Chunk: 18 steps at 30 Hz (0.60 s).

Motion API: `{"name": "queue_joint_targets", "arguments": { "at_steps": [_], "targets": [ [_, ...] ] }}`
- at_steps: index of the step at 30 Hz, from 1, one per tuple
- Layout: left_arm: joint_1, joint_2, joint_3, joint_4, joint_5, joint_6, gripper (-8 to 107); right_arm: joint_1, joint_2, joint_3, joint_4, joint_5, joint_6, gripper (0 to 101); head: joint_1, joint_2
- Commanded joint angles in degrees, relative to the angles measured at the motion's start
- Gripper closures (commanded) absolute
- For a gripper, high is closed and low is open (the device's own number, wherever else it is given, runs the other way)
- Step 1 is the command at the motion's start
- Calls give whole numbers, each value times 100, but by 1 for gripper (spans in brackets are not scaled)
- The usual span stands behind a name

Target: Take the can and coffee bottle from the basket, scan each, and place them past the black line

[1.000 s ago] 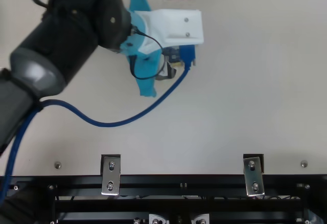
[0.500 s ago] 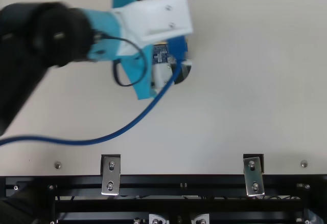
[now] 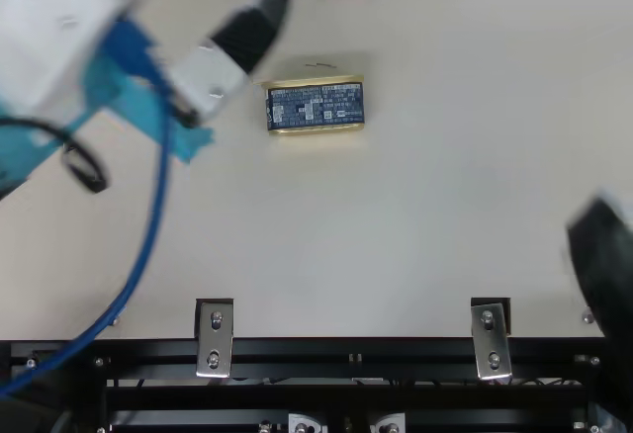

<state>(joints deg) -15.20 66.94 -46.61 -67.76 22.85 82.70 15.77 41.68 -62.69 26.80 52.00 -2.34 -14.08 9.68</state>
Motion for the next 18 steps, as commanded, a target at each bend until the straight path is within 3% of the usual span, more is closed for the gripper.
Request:
{"name": "queue_joint_targets", "arguments": {
  "at_steps": [1, 5, 10, 11, 14, 18],
  "targets": [
    [98, -594, 294, -835, -448, 258, 9, 181, 862, -200, 54, -251, -306, 0, -14, -7],
    [333, -1242, 666, -1381, -769, 608, 9, 300, 1703, -645, 202, -323, -826, 0, -14, -7],
    [655, -1954, 1147, -1923, -1032, 861, 9, 229, 2611, -1273, 424, -156, -1551, 0, -14, -7],
    [571, -1615, 971, -1672, -969, 856, 9, 245, 2026, -993, 325, -194, -1220, 0, -14, -7],
    [653, -1912, 1145, -1909, -1057, 877, 9, 240, 2509, -1258, 419, -190, -1528, 0, -14, -7],
    [653, -1961, 1145, -1923, -1060, 877, 9, 240, 2637, -1271, 407, -186, -1570, 0, -14, -7]
  ]
}}
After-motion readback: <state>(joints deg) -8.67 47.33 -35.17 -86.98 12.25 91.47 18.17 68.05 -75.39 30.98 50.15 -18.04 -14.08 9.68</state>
